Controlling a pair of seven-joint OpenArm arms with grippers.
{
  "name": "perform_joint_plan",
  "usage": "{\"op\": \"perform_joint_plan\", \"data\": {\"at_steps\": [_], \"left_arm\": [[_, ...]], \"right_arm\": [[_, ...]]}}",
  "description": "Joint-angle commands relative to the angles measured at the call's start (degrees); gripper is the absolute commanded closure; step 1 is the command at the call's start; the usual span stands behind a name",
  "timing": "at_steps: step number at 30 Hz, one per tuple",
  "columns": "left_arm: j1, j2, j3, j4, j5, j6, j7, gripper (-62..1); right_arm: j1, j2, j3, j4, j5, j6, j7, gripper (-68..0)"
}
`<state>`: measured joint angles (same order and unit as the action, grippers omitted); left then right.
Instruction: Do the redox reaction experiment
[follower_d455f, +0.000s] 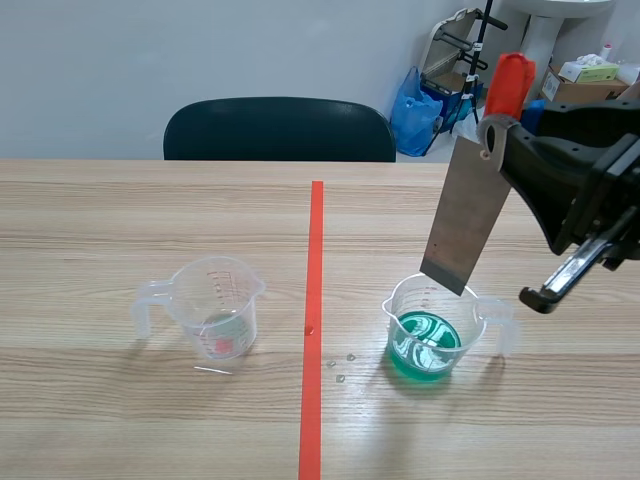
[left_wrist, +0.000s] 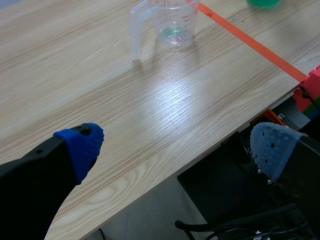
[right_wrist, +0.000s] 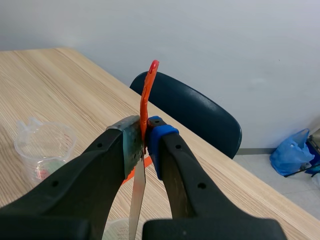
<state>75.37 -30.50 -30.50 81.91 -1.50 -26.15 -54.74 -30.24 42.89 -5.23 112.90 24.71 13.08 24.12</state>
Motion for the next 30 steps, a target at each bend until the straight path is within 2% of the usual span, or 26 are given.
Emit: {"op": "perform_joint_plan", "data": {"at_steps": [1, 20, 30], "left_arm": [[0.1, 0.1, -0.1, 0.7, -0.3, -0.1, -1.1, -62.3], [0.1, 0.1, -0.1, 0.7, -0.3, -0.1, -1.1, -62.3], [0.1, 0.1, -0.1, 0.7, -0.3, -0.2, -1.1, -62.3]], "right_arm": [[0.4, 0.6, 0.8, 1.2, 0.3, -0.2, 1.0, -2.0], [0.4, 0.6, 0.8, 0.7, 0.4, -0.1, 1.0, -2.0], [1.9, -0.4, 0.6, -3.9, 0.3, 4.3, 2.3, -2.0]]}}
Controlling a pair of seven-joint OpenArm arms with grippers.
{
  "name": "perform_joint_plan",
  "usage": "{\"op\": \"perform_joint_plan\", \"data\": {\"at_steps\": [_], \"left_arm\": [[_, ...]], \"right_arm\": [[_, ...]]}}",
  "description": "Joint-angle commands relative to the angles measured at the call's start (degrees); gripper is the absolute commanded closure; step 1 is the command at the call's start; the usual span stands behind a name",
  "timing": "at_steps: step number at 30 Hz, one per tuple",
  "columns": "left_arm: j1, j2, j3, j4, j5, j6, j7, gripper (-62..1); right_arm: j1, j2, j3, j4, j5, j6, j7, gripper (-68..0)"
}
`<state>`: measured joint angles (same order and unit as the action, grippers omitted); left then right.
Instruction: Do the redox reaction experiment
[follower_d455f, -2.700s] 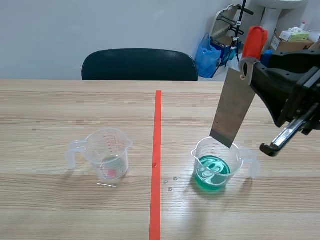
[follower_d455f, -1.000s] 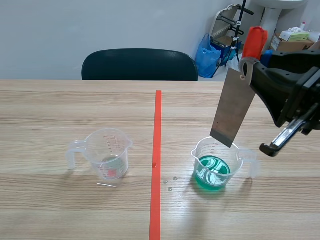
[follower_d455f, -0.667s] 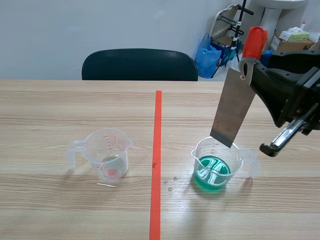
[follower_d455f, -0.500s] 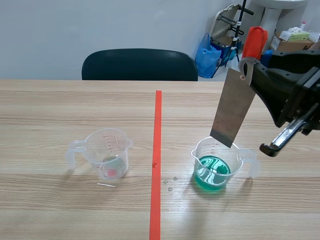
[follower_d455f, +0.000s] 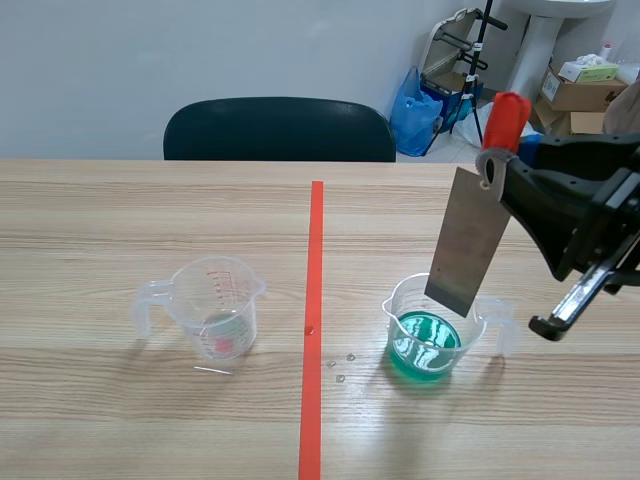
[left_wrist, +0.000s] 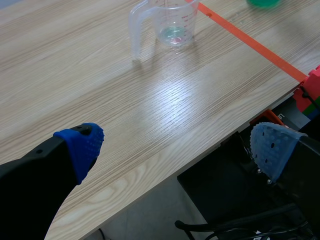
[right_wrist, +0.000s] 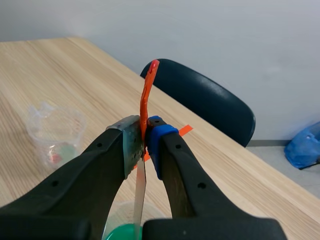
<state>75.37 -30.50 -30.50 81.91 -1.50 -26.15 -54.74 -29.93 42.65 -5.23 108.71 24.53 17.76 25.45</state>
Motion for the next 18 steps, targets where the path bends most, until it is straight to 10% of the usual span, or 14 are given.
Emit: {"op": "perform_joint_plan", "data": {"at_steps": [1, 18], "left_arm": [[0.1, 0.2, -0.1, 0.7, -0.3, -0.2, -1.1, -62.3], [0.1, 0.2, -0.1, 0.7, -0.3, -0.2, -1.1, -62.3]], "right_arm": [[2.1, -0.5, 0.6, -0.1, 0.4, -0.3, 1.0, -2.0], [10.1, -3.7, -7.5, -9.7, -2.1, -0.3, 0.8, -2.0]]}}
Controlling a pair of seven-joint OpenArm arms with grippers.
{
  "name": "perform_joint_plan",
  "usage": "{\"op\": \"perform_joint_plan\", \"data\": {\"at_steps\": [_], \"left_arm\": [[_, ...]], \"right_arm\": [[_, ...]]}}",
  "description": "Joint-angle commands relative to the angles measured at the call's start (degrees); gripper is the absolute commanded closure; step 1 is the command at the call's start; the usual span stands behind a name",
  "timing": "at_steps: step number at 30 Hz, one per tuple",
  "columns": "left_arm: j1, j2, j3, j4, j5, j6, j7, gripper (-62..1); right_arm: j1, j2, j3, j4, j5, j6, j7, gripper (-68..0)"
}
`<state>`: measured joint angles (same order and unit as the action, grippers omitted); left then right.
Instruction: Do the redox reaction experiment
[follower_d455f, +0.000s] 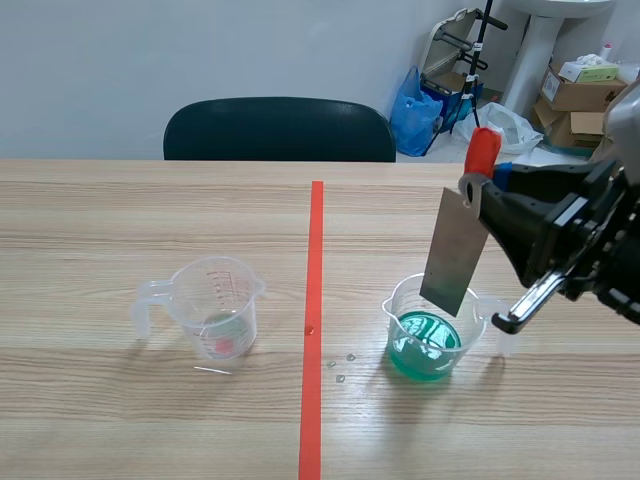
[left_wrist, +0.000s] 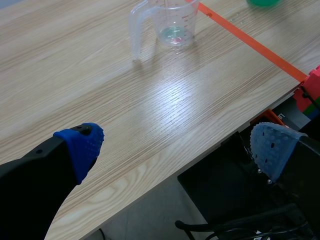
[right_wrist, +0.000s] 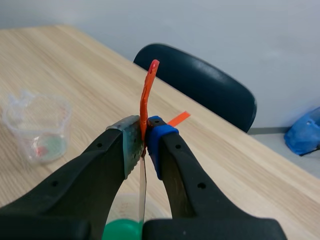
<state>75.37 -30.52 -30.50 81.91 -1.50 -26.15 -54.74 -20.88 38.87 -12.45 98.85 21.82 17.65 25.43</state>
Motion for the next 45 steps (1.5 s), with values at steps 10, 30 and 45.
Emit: {"op": "perform_joint_plan", "data": {"at_steps": [10, 30, 45], "left_arm": [[0.1, 0.2, -0.1, 0.7, -0.3, -0.2, -1.1, -62.3], [0.1, 0.2, -0.1, 0.7, -0.3, -0.2, -1.2, -62.3], [0.1, 0.2, -0.1, 0.7, -0.3, -0.2, -1.2, -62.3]], "right_arm": [[5.5, -2.4, -5.2, -7.6, -1.0, -0.2, 0.9, -2.0], [6.9, -4.3, -6.1, -12.3, -5.2, -0.2, 4.7, -2.0], [6.9, -5.3, -6.6, -15.8, -6.4, -0.2, 8.6, -2.0]]}}
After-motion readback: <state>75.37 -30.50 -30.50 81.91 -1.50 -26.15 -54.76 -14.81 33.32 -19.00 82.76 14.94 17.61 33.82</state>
